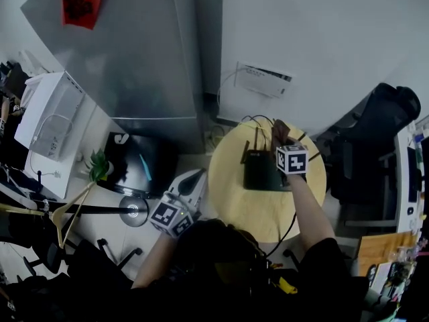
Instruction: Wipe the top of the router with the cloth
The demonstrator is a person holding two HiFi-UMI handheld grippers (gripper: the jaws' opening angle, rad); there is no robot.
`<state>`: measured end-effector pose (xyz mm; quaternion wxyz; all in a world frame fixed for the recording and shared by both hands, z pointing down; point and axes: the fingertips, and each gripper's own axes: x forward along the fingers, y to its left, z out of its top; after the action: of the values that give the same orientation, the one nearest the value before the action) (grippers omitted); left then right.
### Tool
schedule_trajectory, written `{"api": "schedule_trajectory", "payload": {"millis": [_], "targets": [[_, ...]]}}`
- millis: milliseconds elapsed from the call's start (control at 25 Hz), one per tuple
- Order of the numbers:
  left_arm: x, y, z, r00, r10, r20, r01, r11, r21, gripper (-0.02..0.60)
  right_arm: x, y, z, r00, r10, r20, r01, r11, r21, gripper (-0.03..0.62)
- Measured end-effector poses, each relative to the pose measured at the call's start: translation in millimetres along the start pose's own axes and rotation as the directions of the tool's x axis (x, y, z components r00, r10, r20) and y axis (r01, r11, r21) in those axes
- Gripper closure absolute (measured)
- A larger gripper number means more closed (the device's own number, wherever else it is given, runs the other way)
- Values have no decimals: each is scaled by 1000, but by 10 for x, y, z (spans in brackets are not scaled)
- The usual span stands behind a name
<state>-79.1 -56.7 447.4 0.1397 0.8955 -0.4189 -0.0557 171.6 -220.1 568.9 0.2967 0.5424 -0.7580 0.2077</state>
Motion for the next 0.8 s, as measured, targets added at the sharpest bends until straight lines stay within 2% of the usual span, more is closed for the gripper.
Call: {"api": "schedule_trajectory", "payload": {"millis": [200,320,440,520,640,800], "targets": [[-33,22,99,999,-1,55,1,1000,10,584,-119,76,141,999,10,38,-10,1000,-1,533],[-8,33,82,998,-15,58,13,1000,28,584,-240,90,225,996,10,85,-10,1000,2,533],[46,-8,114,998,-32,62,32,999,5,584,-442,94,342,987,1,162,2,1000,-14,532],[106,-36,115,997,-50,58,50,999,-6,584,-524,29,310,985,-23,168,27,999,-21,531],[205,-88,55,996,-82,36,83,996,-15,584,-475,-78,2,995,-43,89,44,999,-7,533],[304,-137,-37,995,-102,3,102,994,-24,584,-239,-238,-698,992,-76,-100,75,997,-17,531]]}}
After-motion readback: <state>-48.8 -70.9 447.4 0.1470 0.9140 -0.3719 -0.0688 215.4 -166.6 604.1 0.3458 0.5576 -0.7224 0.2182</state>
